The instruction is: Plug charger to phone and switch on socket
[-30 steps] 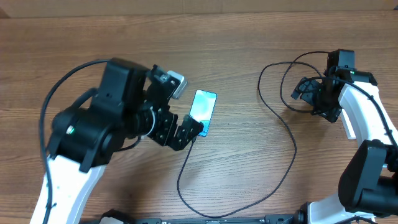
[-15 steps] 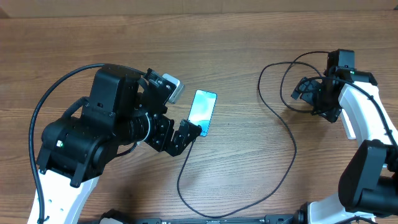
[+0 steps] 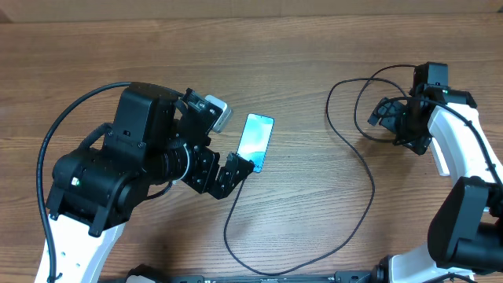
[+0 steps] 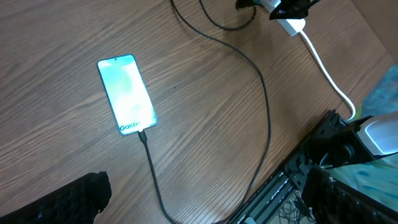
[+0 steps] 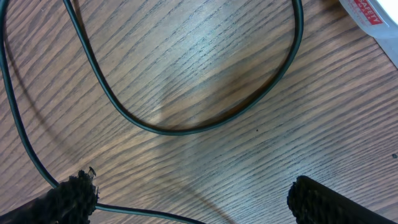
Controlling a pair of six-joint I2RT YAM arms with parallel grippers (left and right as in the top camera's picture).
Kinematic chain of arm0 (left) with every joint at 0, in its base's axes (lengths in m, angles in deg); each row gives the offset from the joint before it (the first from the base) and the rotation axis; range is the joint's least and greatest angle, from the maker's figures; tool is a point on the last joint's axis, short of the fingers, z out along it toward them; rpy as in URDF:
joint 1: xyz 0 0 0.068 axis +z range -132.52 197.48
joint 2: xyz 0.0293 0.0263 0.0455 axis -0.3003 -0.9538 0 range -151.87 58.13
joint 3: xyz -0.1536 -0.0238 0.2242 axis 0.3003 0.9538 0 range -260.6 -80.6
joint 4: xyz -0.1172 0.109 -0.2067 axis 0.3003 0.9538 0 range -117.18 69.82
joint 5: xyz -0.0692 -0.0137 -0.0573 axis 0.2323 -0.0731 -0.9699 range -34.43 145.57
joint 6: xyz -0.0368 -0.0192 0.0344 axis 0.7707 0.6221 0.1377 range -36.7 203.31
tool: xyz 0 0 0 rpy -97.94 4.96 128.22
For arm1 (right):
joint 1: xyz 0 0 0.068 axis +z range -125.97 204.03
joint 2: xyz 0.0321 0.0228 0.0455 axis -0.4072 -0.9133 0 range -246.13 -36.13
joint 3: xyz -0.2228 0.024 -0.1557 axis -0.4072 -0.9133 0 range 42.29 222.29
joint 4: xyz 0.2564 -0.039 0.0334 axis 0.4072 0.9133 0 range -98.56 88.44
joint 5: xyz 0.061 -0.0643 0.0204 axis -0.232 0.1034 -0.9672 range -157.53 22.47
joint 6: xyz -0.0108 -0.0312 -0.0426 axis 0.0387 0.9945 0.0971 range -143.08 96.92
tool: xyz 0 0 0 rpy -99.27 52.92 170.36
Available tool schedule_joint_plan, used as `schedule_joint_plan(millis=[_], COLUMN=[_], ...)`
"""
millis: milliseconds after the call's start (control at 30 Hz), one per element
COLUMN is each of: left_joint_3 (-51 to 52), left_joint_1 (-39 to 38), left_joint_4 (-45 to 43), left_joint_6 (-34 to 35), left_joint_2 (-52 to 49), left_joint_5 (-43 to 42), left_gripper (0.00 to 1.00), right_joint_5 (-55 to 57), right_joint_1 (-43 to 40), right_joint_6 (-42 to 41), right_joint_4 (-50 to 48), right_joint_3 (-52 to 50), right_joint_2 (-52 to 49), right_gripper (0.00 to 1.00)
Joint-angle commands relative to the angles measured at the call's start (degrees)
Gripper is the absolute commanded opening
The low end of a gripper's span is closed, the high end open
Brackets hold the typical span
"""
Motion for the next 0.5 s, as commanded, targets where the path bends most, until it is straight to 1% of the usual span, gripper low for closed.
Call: schedule_joint_plan(millis=[0, 267, 367, 467], left_joint_3=[0.2, 1.5, 4.7, 10.0], left_joint_1=[-0.2, -0.2, -0.2, -0.2], left_joint_4=[1.9, 2.3, 0.8, -3.2], left_joint_6=[0.2, 0.1, 0.1, 0.1], left_joint_2=[1.0, 1.0, 1.2, 1.9], left_joint_5=[0.1, 1.5, 1.5, 1.5], left_gripper=[1.00, 0.99, 0.99, 1.00], right_joint_5=[-0.4, -0.4, -0.4, -0.4], right_joint_1=[0.3, 0.3, 0.3, 0.3], right_joint_6=[-0.3, -0.3, -0.3, -0.3], right_joint_4=[-0.3, -0.3, -0.3, -0.3], right_joint_3=[-0.1, -0.1, -0.1, -0.1], right_joint_2=[1.2, 1.2, 1.2, 1.2], right_gripper=[1.00, 1.00, 1.00, 1.00])
